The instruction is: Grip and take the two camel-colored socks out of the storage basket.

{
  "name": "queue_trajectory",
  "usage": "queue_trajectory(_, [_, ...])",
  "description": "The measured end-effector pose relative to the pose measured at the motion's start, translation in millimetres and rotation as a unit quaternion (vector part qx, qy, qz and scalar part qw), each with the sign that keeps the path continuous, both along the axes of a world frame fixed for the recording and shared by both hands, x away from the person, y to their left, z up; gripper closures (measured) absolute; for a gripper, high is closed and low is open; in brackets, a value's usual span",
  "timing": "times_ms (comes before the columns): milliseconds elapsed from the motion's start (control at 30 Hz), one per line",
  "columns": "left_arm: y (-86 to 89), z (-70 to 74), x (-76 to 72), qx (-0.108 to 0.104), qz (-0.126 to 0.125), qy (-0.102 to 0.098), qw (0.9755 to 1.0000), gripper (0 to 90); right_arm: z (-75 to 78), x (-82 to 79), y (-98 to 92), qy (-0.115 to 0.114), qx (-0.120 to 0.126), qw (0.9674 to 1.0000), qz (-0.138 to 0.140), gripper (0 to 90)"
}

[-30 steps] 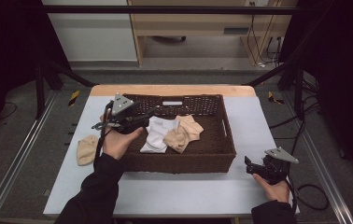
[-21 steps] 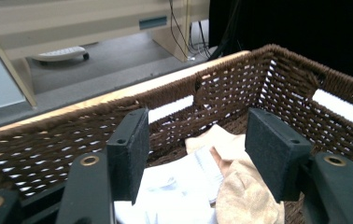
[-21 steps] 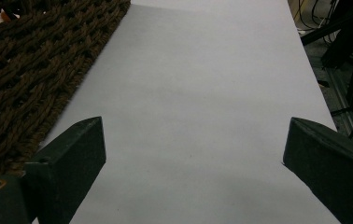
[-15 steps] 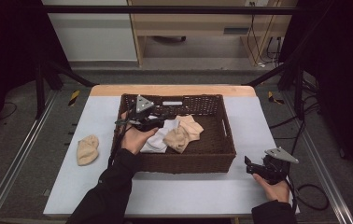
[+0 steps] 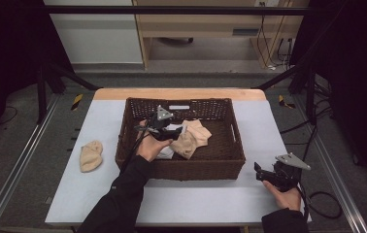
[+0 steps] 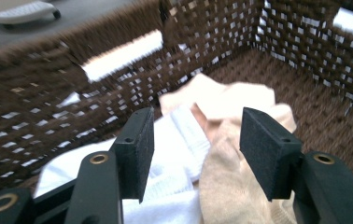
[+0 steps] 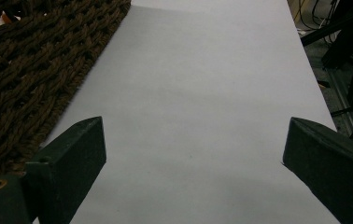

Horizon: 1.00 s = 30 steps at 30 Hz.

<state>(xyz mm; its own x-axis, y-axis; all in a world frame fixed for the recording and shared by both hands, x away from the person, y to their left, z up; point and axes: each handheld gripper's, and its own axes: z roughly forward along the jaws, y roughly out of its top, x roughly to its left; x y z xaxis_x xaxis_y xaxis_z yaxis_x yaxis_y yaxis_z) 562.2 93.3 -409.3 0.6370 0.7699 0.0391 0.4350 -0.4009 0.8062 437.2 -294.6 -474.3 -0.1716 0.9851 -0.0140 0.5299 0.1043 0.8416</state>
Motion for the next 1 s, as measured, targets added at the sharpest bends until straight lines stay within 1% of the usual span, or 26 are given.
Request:
queue_trajectory(133, [-6.6,-10.6,2.5,0.020,-0.009,0.014,0.9997,45.4,0.0,0.0,-0.2,0.000,0.000,1.0000,-0.001,6.4])
queue_trajectory(200, [-8.5,-13.9,3.3,0.039,-0.011,0.017,0.9990,45.4,-0.1,0.0,-0.2,0.000,0.000,1.0000,-0.001,6.4])
queue_trajectory(233, [-8.2,-14.2,3.8,0.043,-0.012,0.018,0.9988,45.7,-0.1,0.1,-0.1,0.002,0.000,1.0000,-0.001,6.4])
queue_trajectory(267, [-8.0,-14.9,4.3,0.039,-0.010,0.019,0.9990,46.1,-0.2,0.3,-0.1,0.002,-0.001,1.0000,-0.001,6.4])
queue_trajectory(333, [-7.7,-15.8,5.0,0.038,-0.010,0.023,0.9989,46.8,-0.3,0.3,0.1,0.001,-0.002,1.0000,0.001,6.6])
queue_trajectory(367, [-7.7,-18.2,6.2,0.045,-0.013,0.031,0.9984,47.3,-0.2,0.2,0.2,0.001,-0.002,1.0000,0.001,6.6])
queue_trajectory(433, [-7.8,-20.0,6.9,0.046,-0.017,0.040,0.9980,48.2,-0.2,0.0,0.2,0.002,-0.001,1.0000,0.000,6.7])
queue_trajectory(500, [-7.8,-20.9,7.4,0.046,-0.020,0.043,0.9978,48.8,-0.2,0.0,0.2,0.002,-0.001,1.0000,0.000,6.8])
queue_trajectory(533, [-8.0,-22.6,8.0,0.050,-0.023,0.052,0.9972,49.9,-0.3,0.3,0.1,0.001,-0.002,1.0000,0.001,6.8])
queue_trajectory(700, [-10.6,-26.9,9.2,0.071,-0.033,0.065,0.9948,52.1,-0.3,0.3,0.2,0.002,-0.001,1.0000,0.000,6.9])
queue_trajectory(733, [-10.6,-26.9,9.2,0.071,-0.033,0.065,0.9948,52.4,-0.3,0.3,0.2,0.002,-0.001,1.0000,0.000,6.9])
queue_trajectory(767, [-12.5,-29.6,9.2,0.082,-0.042,0.072,0.9931,52.6,-0.1,0.0,0.3,0.001,0.000,1.0000,-0.001,6.9])
queue_trajectory(800, [-12.5,-29.6,9.2,0.082,-0.042,0.072,0.9931,52.9,-0.1,0.0,0.3,0.001,0.000,1.0000,-0.001,6.9])
queue_trajectory(833, [-13.1,-30.7,9.4,0.093,-0.047,0.076,0.9916,52.9,-0.1,0.0,0.3,0.001,0.000,1.0000,-0.001,7.0])
queue_trajectory(867, [-13.8,-31.7,9.8,0.098,-0.052,0.083,0.9904,54.1,-0.2,0.1,0.3,0.001,0.000,1.0000,-0.001,7.0])
queue_trajectory(933, [-14.3,-32.3,9.9,0.099,-0.054,0.086,0.9899,56.7,-0.2,0.2,0.3,0.002,0.000,1.0000,0.000,7.0])
queue_trajectory(967, [-15.2,-32.9,9.9,0.102,-0.057,0.091,0.9890,58.5,-0.4,0.4,0.3,0.002,-0.001,1.0000,0.001,7.1])
queue_trajectory(1000, [-15.2,-32.9,9.9,0.102,-0.057,0.091,0.9890,60.4,-0.4,0.4,0.4,0.002,-0.001,1.0000,0.001,7.2])
